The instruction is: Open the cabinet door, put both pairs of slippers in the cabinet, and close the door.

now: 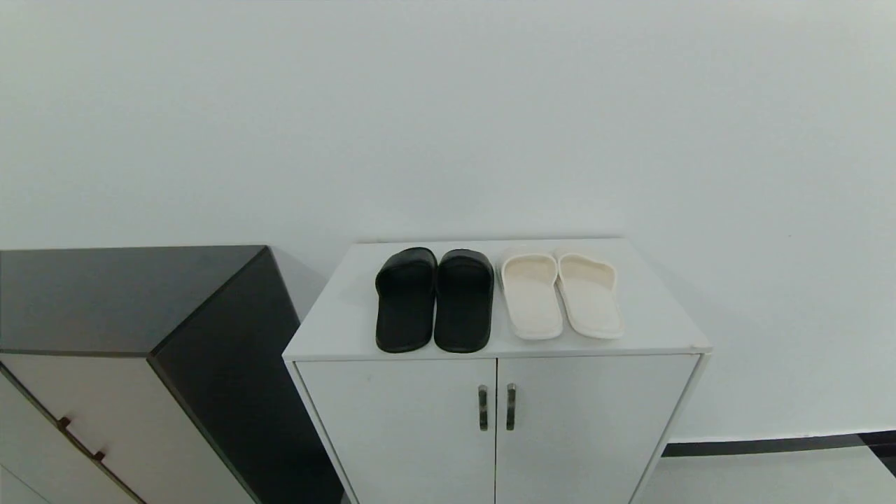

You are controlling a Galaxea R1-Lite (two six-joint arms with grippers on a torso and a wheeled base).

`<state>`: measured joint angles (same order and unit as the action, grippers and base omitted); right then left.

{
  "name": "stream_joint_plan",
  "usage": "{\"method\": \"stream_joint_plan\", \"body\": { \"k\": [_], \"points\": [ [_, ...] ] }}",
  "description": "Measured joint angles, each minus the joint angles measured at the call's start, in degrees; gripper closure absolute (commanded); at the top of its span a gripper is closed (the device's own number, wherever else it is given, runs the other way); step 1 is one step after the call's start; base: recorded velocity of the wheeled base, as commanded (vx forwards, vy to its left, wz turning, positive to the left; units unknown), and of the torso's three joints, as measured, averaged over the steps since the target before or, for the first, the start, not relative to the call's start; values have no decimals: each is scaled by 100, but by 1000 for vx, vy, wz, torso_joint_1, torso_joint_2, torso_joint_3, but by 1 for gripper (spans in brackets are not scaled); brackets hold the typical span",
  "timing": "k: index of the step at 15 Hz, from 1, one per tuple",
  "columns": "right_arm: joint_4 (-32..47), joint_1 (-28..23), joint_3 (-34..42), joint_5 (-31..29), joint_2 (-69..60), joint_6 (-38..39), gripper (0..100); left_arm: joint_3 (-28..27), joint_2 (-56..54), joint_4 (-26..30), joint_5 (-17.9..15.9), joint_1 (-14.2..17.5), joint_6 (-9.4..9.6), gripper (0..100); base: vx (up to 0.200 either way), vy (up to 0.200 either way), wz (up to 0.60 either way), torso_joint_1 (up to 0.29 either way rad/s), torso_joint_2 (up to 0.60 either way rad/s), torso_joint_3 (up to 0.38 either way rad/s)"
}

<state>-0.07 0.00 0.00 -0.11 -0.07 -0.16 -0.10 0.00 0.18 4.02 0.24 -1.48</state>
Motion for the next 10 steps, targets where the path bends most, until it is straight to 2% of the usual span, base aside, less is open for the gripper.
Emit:
{"method": "stream_joint_plan", "body": {
  "k": [10],
  "points": [
    [-9,0,0,-2,0,-9,0,0,0,0,18,0,-9,100,0,0,0,0,0,0]
  ]
}}
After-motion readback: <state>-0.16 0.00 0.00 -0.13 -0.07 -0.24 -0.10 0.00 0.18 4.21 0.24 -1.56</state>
